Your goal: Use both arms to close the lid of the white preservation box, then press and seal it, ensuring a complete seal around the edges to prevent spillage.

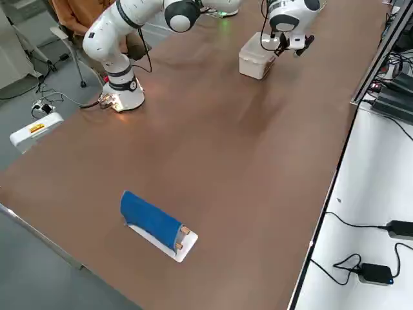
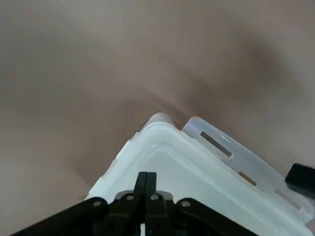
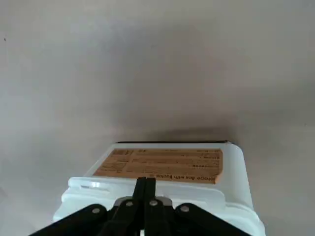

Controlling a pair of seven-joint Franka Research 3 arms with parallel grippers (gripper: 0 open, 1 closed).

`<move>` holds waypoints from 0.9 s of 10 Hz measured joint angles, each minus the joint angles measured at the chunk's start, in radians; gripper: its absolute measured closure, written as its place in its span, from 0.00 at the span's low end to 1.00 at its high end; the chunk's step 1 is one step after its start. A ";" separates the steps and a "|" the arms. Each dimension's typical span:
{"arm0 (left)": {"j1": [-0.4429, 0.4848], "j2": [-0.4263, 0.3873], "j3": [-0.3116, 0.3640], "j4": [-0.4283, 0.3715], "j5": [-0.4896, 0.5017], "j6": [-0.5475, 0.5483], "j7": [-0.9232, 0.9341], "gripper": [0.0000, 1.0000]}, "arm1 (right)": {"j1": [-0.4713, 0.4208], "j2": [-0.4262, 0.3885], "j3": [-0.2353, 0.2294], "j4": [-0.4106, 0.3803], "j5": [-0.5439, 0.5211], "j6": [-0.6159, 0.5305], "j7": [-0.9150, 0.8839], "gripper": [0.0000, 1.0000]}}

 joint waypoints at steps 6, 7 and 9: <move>0.000 0.005 -0.004 -0.001 0.031 0.010 -0.005 0.99 | 0.012 0.021 0.000 -0.002 0.000 0.020 0.000 0.99; 0.000 0.005 -0.004 -0.001 0.031 0.010 -0.005 0.99 | 0.013 0.022 0.000 -0.002 0.000 0.022 0.001 0.99; 0.000 0.005 -0.004 -0.001 0.032 0.010 -0.005 0.99 | 0.015 0.024 0.000 -0.002 0.000 0.024 0.002 0.99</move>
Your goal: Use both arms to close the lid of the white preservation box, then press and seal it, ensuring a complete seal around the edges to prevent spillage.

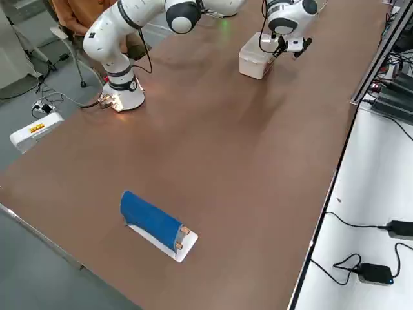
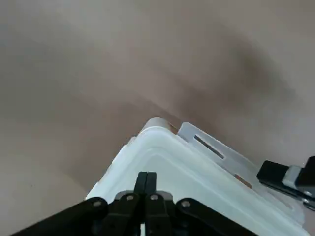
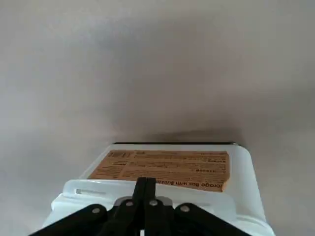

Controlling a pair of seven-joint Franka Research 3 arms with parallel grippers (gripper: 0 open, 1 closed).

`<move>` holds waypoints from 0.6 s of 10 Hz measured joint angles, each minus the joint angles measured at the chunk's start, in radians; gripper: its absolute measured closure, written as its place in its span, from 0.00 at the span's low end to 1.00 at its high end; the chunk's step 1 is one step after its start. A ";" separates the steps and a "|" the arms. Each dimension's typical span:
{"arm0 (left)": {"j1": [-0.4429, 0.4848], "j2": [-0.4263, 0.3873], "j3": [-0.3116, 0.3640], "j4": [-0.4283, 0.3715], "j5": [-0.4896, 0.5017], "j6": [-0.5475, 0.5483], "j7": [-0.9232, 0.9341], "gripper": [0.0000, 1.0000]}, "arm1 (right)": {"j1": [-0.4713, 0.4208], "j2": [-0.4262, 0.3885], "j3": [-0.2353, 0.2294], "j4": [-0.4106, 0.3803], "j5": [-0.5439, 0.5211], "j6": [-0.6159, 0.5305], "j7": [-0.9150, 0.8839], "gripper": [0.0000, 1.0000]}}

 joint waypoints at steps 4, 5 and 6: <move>0.000 0.000 0.000 0.000 0.001 0.000 -0.002 0.99 | 0.004 0.003 0.000 0.000 0.000 0.002 0.012 0.99; 0.000 0.000 0.000 0.000 0.001 0.000 -0.002 0.99 | 0.005 0.004 0.000 0.000 0.000 0.003 0.014 0.99; 0.000 0.000 0.000 0.000 0.001 0.000 -0.002 0.99 | 0.006 0.005 0.000 0.000 0.000 0.003 0.014 0.99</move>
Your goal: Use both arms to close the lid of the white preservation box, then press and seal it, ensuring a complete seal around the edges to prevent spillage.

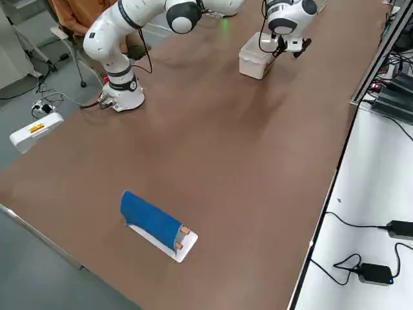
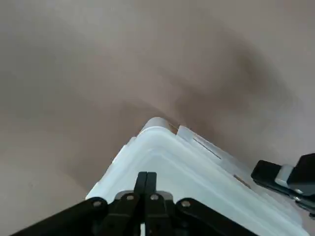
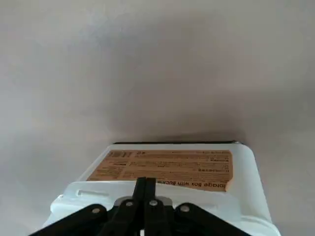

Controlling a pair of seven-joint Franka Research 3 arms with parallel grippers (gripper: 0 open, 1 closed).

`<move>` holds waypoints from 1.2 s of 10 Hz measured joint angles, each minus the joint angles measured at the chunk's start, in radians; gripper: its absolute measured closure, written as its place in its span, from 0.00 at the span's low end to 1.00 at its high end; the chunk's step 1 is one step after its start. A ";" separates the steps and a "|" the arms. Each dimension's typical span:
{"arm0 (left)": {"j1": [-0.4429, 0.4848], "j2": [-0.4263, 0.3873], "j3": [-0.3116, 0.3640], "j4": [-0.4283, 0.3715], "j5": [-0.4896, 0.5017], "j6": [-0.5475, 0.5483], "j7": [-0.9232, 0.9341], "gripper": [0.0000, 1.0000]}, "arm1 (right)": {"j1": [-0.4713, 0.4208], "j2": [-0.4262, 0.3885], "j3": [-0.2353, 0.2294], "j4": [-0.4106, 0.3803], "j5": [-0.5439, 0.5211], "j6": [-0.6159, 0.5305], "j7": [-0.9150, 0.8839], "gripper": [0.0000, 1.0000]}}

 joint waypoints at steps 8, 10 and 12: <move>0.000 0.000 0.000 -0.002 0.000 0.004 0.000 0.99 | 0.005 0.013 0.000 -0.003 0.000 0.014 0.024 0.99; 0.000 0.000 0.000 -0.002 0.000 0.004 0.000 0.99 | 0.005 0.013 0.000 -0.003 0.000 0.015 0.027 0.99; 0.001 0.000 0.000 -0.002 0.000 0.004 -0.001 0.99 | 0.005 0.013 0.000 -0.002 0.000 0.015 0.029 0.99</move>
